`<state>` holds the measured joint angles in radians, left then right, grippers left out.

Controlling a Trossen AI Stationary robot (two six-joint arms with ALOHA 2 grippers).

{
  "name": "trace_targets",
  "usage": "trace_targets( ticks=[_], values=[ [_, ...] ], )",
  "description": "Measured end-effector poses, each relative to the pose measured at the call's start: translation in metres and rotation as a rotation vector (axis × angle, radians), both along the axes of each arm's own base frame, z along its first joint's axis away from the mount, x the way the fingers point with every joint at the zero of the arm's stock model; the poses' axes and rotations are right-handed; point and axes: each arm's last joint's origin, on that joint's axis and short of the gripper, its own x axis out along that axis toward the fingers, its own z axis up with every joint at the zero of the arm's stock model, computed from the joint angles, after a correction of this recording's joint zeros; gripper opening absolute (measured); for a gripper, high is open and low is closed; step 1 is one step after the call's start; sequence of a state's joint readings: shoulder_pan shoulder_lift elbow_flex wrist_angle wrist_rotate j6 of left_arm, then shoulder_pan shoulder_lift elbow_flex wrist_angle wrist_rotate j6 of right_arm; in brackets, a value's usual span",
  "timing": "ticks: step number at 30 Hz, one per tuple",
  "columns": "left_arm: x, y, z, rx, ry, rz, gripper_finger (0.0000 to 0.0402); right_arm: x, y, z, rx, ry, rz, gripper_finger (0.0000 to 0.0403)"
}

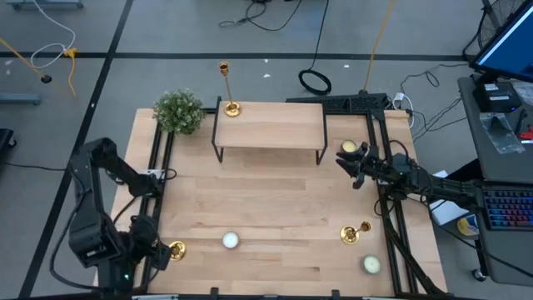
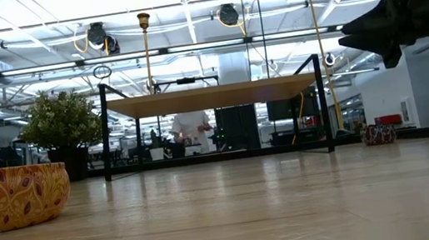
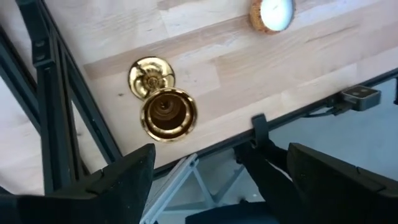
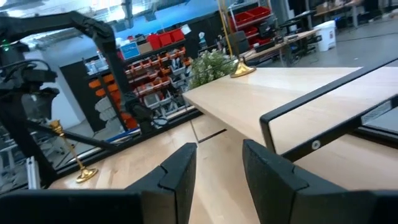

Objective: Pick & Place candle stick holders
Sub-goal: Put the left gold candle holder on the shelf

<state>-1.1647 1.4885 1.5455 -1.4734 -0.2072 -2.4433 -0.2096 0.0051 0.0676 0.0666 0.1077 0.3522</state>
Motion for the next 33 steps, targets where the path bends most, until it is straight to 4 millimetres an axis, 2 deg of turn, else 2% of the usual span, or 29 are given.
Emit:
trace_targets(
  ticks=[12,33],
  values=[
    [0.009,-0.005,-0.015,0.084,0.098,-0.001,0.0360,0.000,0.000,0.003,-0.011,-0.030,-0.003,0.0126],
    [0.011,-0.001,-0.017,0.116,0.143,0.033,0.0360,0.000,0.000,0.003,-0.012,-0.032,0.003,0.0126]
  ],
)
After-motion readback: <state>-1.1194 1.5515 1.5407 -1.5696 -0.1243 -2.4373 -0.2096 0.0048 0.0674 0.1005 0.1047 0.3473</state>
